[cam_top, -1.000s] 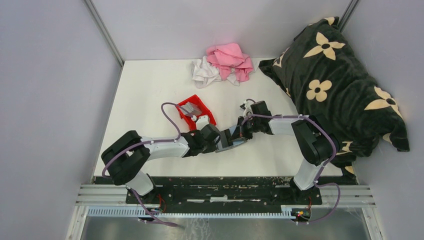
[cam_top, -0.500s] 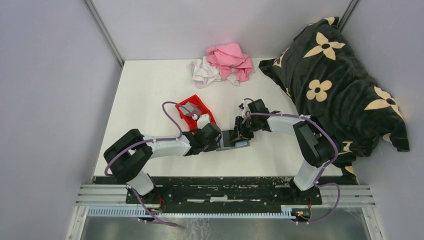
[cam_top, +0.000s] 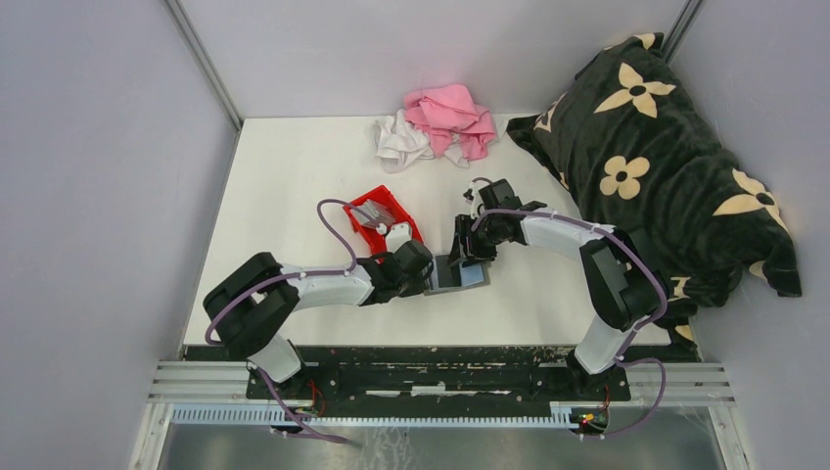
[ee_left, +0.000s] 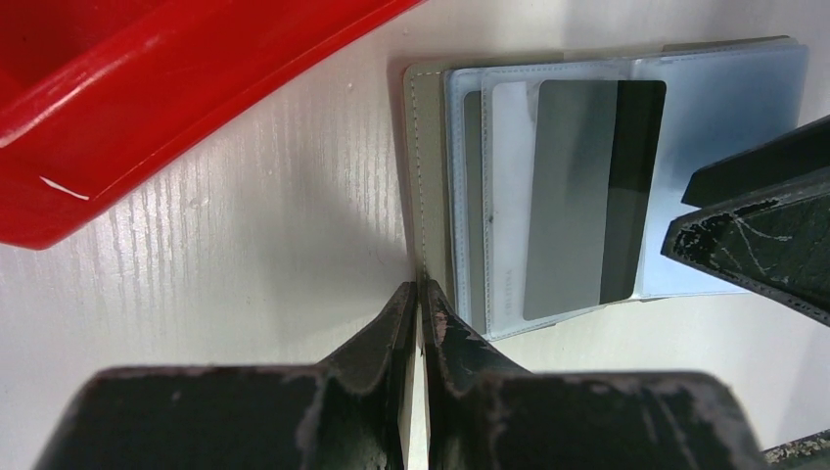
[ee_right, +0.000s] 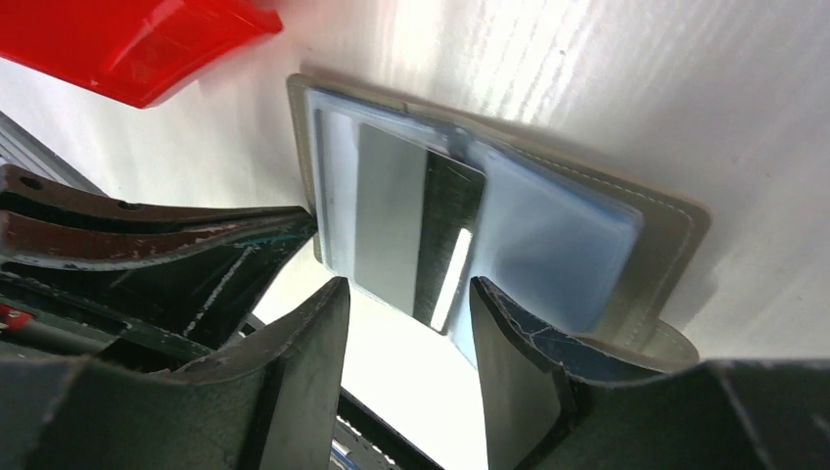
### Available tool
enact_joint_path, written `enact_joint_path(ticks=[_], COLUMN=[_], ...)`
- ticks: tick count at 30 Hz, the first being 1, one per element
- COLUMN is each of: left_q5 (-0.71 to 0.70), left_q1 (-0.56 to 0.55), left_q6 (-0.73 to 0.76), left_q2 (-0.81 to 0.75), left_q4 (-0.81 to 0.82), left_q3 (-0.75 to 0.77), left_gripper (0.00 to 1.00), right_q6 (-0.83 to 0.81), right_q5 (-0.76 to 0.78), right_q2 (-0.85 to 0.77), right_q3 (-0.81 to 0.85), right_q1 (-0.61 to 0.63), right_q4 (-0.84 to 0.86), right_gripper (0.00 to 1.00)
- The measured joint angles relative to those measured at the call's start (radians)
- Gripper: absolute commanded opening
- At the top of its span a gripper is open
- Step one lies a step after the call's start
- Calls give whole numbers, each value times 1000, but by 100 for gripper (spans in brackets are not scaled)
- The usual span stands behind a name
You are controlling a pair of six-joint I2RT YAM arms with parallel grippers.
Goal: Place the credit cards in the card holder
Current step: Insert the credit card into the card holder.
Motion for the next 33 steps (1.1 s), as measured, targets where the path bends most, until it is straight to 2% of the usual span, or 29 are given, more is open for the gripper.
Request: enact_joint_path(ticks=[11,26,33], left_q5=[1,16,19], left_q1=[0,4,4], left_q6=[0,1,1], left_q2=[6,11,14], left_q4=[5,36,60], left_q3=[4,-3,-9], left_gripper=[13,13,13], right_q6=[-32,-40,-43], right_q5=[79,114,141], right_q2=[85,69,60], right_q3=[90,90,89], right_q1=[84,89,90], right_q4=[-69,-88,-92], right_gripper=[56,56,66])
